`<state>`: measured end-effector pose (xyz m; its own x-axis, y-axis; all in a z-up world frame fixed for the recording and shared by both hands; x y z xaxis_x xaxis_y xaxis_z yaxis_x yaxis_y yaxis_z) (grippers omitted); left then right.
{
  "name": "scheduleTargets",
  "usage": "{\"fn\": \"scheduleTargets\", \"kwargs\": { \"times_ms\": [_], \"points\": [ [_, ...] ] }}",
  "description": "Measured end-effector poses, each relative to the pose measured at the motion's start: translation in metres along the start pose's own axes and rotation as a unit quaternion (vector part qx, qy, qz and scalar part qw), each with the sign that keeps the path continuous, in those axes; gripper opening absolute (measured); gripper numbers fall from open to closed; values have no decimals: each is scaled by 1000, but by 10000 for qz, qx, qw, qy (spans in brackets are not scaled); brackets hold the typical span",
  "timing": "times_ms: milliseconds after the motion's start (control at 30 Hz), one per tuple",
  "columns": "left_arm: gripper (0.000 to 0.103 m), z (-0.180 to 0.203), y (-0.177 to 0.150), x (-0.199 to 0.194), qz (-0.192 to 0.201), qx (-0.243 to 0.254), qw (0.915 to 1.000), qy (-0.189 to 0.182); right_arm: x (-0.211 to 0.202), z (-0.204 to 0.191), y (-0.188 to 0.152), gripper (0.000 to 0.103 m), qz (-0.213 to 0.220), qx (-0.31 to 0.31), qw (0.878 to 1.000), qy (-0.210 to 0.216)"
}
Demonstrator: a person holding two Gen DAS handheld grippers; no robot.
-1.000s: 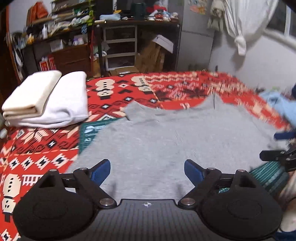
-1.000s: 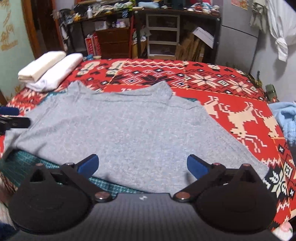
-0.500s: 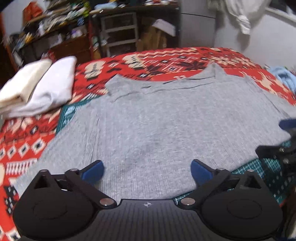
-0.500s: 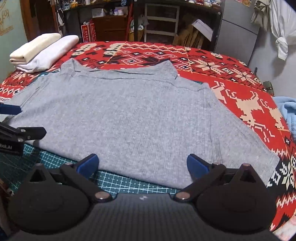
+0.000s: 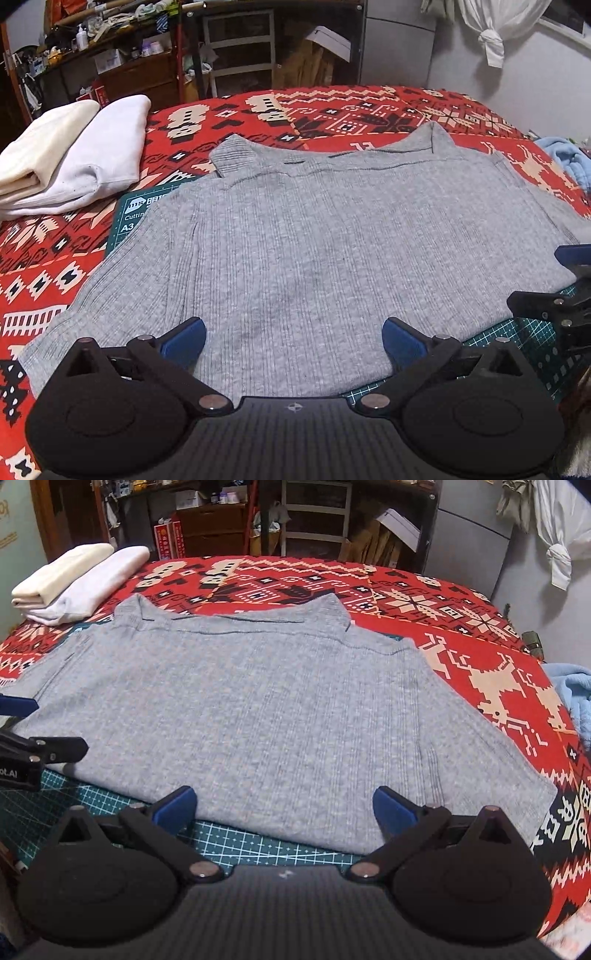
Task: Fold clothes
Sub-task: 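Press both open tools on the grey shirt body to smooth it flat, then pinch the shirt near the collar with the left tool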
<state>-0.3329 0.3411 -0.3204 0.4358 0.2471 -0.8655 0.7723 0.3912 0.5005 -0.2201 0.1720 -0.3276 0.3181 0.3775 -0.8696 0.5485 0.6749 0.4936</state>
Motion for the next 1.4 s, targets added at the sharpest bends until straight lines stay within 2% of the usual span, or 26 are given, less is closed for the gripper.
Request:
{"fn": "scheduleTargets", "kwargs": {
  "times_ms": [133, 300, 400, 500, 567, 667, 833, 933, 967, 1067, 1133, 1233, 1300, 1333, 1400],
  "points": [
    [103, 1, -1, -1, 38, -50, 10000, 38, 1, 0, 1, 103, 136, 129, 9998, -73],
    [103, 1, 0, -1, 91, -52, 9999, 40, -3, 0, 2, 103, 70, 165, 9997, -187],
    [103, 0, 2, -1, 6, -122, 9999, 78, -16, -2, 8, 103, 292, 32, 9990, -328],
    [101, 2, 6, -5, -158, -164, 9997, -112, -34, -2, 17, 103, 505, 83, 9984, -234],
    [100, -2, 11, -14, -41, -347, 9991, -255, -43, 0, 24, 102, 613, 122, 9978, -205],
    [100, -13, 22, -30, 249, -621, 9972, -345, -54, 1, 36, 102, 719, 143, 9972, -123],
    [99, -51, 51, -46, 333, -921, 9948, -281, -68, 1, 57, 102, 967, 161, 9952, 4],
    [94, -75, 70, -49, 372, -974, 9941, -288, -77, 0, 67, 99, 1085, 212, 9938, 125],
    [92, -82, 77, -50, 378, -981, 9939, -321, -79, -2, 69, 96, 1111, 218, 9935, 152],
    [78, -104, 93, -47, 415, -1297, 9893, -527, -84, -5, 77, 88, 1141, 358, 9925, 266],
    [63, -109, 102, -39, 386, -1464, 9839, -946, -87, -6, 82, 82, 1128, 462, 9920, 335],
    [48, -114, 115, -23, 323, -1631, 9741, -1533, -83, -8, 88, 61, 965, 664, 9920, 470],
    [42, -118, 117, -7, 194, -1764, 9699, -1669, -76, -10, 92, 35, 688, 872, 9912, 720],
    [34, -120, 118, 2, 129, -1831, 9676, -1733, -73, -10, 94, 31, 585, 972, 9905, 778],
    [29, -122, 113, 13, -57, -1985, 9615, -1898, -69, -9, 99, 29, 438, 1135, 9892, 818]
  ]
}}
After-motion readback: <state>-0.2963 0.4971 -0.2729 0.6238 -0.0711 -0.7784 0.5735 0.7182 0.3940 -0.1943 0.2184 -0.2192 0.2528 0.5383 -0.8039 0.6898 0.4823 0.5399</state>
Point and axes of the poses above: each gripper's, at about its wrist camera, not at the fingertips, and x roughly the way its jaws point, z to its right, y to its top, the point moved 10 cm from there along x, roughly the way its jaws point, and after that the axes turned 8 degrees about -z, right-handed, at the moved point
